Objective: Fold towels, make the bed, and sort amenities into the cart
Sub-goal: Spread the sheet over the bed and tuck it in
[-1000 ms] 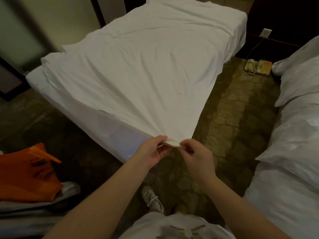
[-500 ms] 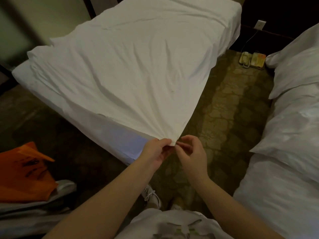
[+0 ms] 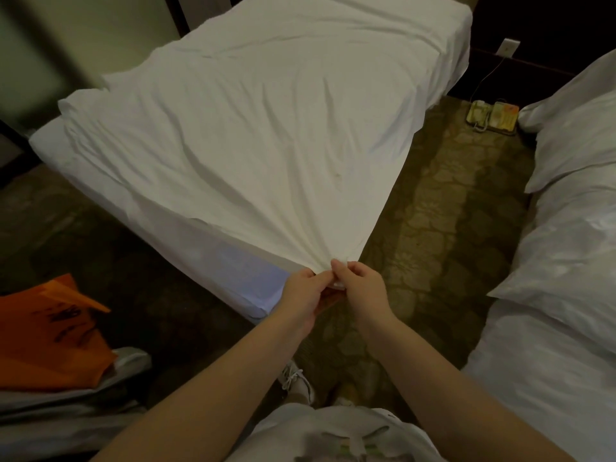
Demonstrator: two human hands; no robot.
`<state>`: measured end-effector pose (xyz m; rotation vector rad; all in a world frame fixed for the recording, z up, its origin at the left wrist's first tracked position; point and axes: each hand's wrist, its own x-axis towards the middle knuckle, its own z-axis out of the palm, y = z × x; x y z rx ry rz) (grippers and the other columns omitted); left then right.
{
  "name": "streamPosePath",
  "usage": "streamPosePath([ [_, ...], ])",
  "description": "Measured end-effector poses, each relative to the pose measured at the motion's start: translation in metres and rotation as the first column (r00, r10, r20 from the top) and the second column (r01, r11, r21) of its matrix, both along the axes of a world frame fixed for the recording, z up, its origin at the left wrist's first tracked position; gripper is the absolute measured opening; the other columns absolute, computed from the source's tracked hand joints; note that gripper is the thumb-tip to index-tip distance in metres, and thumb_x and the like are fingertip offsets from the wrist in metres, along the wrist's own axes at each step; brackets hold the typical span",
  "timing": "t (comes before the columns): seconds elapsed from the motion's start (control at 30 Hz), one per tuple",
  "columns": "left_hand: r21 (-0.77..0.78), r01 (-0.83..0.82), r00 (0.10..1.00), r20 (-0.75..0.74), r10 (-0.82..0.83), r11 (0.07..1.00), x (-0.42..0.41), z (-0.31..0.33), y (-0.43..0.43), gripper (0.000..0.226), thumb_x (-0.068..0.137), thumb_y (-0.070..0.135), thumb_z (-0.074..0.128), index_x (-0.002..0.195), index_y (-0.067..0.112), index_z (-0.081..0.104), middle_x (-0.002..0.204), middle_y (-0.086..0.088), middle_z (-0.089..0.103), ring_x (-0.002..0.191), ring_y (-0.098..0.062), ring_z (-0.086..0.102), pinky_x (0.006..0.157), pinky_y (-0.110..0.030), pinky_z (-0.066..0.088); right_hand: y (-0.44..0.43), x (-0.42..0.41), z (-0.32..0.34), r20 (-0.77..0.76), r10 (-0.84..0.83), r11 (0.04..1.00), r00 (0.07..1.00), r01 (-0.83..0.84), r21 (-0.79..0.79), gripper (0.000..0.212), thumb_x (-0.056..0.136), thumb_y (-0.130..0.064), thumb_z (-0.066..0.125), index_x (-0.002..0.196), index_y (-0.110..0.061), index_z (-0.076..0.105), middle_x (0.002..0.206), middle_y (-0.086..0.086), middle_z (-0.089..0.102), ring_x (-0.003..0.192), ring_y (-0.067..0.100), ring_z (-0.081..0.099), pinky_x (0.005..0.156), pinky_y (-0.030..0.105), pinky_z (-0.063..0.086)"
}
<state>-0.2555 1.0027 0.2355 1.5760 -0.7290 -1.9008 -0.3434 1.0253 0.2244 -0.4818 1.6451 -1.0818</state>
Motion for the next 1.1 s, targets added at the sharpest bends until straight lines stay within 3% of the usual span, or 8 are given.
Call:
streamPosePath([
  [0.27,0.284,-0.321,0.879,-0.265,0.396,0.903,0.005,-0.004,-0.057,0.027,0.095,0.012,0.053,0.119,-0.001,0.054,0.105,-0.018,0.063,0.086,-0.031,0.061,0.062,-0.041,0.05,-0.003,-0.004,0.016,-0.209,-0.033,0.996,0.977,0.014,-0.091,0.03,0.094,-0.03,0.055,0.083,-0.002,0.056,0.073,0.006,0.049,0.064,0.018,0.044,0.058,0.03,0.037],
  [0.43,0.231,-0.44,0.82,-0.292,0.493,0.868,0.032,-0.01,-0.104,0.012,0.096,0.007,0.05,0.105,0.004,0.057,0.097,-0.013,0.064,0.092,-0.029,0.06,0.082,-0.039,0.048,-0.004,-0.014,0.023,-0.262,-0.064,0.991,0.963,0.03,-0.129,0.029,0.097,-0.029,0.05,0.088,-0.003,0.056,0.076,0.007,0.05,0.065,0.016,0.044,0.058,0.026,0.036],
  [0.57,0.19,-0.457,0.819,-0.292,0.494,0.869,0.045,-0.003,-0.152,0.025,0.097,0.016,0.051,0.12,0.008,0.058,0.122,-0.009,0.062,0.113,-0.03,0.059,0.08,-0.041,0.049,-0.009,-0.016,0.033,-0.275,-0.053,0.99,0.96,0.016,-0.137,0.024,0.097,-0.027,0.05,0.087,-0.005,0.055,0.076,0.005,0.051,0.066,0.016,0.046,0.06,0.023,0.039],
  [0.7,0.18,-0.499,0.803,-0.27,0.531,0.847,0.071,0.006,-0.188,0.014,0.1,0.014,0.047,0.101,0.009,0.06,0.135,-0.008,0.055,0.125,-0.025,0.051,0.088,-0.038,0.044,-0.018,-0.019,0.037,-0.269,-0.212,0.972,0.94,0.174,-0.157,0.021,0.098,-0.027,0.048,0.088,-0.009,0.056,0.083,0.007,0.054,0.074,0.018,0.052,0.065,0.025,0.043],
  [0.77,0.148,-0.51,0.791,-0.308,0.529,0.847,0.093,0.018,-0.214,0.015,0.098,0.009,0.049,0.085,0.011,0.057,0.13,-0.005,0.058,0.116,-0.021,0.058,0.085,-0.035,0.046,-0.022,-0.013,0.036,-0.26,-0.275,0.958,0.926,0.242,-0.151,0.023,0.098,-0.028,0.047,0.09,-0.009,0.057,0.089,0.013,0.056,0.078,0.023,0.053,0.069,0.031,0.044],
  [0.87,0.027,-0.517,0.768,-0.427,0.478,0.855,0.129,0.047,-0.25,0.017,0.093,0.001,0.056,0.079,0.011,0.056,0.09,-0.001,0.07,0.064,-0.009,0.067,0.062,-0.019,0.054,-0.03,0.009,0.035,-0.248,-0.333,0.94,0.91,0.299,-0.167,0.02,0.098,-0.029,0.047,0.091,-0.013,0.057,0.09,0.011,0.058,0.079,0.026,0.055,0.066,0.03,0.044],
  [0.93,-0.03,-0.498,0.823,-0.332,0.461,0.866,0.156,0.033,-0.252,0.019,0.09,-0.004,0.057,0.078,0.01,0.058,0.068,-0.001,0.07,0.053,-0.007,0.066,0.05,-0.02,0.055,-0.037,0.024,0.03,-0.271,-0.345,0.936,0.899,0.31,-0.164,0.021,0.098,-0.028,0.047,0.092,-0.012,0.058,0.088,0.012,0.058,0.079,0.026,0.056,0.064,0.029,0.045],
  [1.1,0.2,-0.419,0.906,0.026,0.423,0.886,0.201,-0.065,-0.217,0.009,0.086,-0.005,0.063,0.092,-0.001,0.057,0.089,-0.013,0.059,0.072,-0.022,0.058,0.053,-0.027,0.054,-0.05,0.058,0.008,-0.306,-0.377,0.923,0.874,0.381,-0.051,0.026,0.098,-0.026,0.048,0.092,-0.002,0.058,0.083,0.014,0.057,0.072,0.022,0.053,0.062,0.03,0.042],
])
